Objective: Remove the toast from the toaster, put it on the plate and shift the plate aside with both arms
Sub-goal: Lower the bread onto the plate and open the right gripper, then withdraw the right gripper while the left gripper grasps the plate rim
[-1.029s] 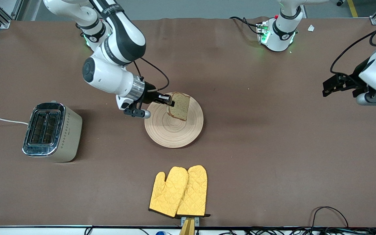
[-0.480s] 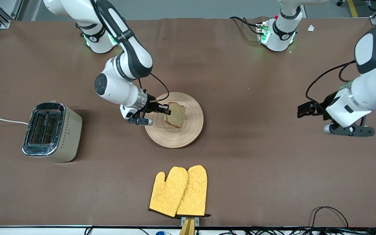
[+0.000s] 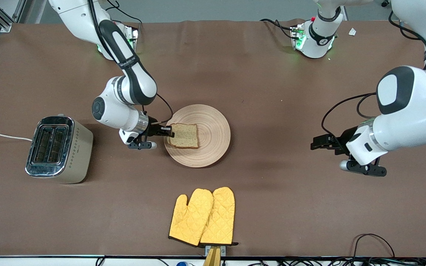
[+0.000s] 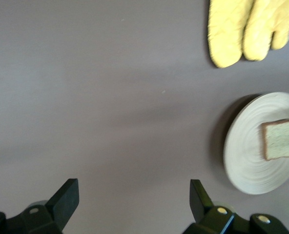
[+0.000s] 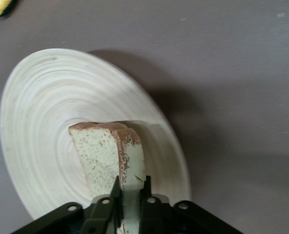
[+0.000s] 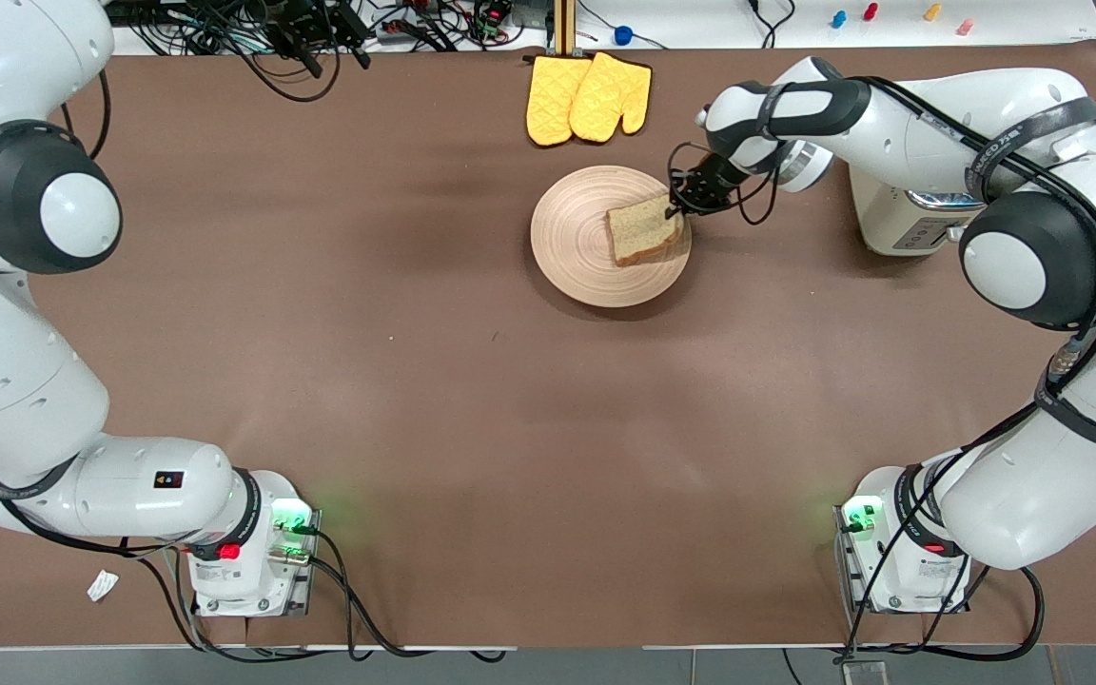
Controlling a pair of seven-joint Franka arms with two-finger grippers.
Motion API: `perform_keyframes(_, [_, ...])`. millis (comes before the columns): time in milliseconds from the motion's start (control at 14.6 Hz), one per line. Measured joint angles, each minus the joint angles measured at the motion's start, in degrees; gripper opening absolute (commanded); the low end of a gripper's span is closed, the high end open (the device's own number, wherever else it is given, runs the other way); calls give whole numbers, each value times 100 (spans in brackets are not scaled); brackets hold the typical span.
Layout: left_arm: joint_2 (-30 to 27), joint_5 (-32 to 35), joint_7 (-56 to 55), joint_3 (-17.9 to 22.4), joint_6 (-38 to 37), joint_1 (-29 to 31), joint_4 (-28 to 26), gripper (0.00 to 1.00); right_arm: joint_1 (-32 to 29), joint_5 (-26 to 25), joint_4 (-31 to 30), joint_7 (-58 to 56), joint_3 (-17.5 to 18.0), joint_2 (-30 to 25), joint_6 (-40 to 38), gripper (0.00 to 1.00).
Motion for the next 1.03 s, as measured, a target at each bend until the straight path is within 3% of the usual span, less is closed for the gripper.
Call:
perform_keyframes(412, [477,-1023,285,-15,130,1,4,97,-173,-39,-65,-113,-118,-6,-3,100])
perform_keyframes(549, [685,-1381,583,-15,131,8,-27,95,-176,-376,-59,-176,-295,-75,-48,100])
perform_keyframes(824, [1206,-2424,1716,-12,206,17,-45,89,-200,-1346,33,-187,-1116,-744,-805,100])
perform_keyframes(1029, [1568,-3062,2284,-33,315,-100,-49,81,-416,-2198,721,-274,-1970,-1126,-2242,100])
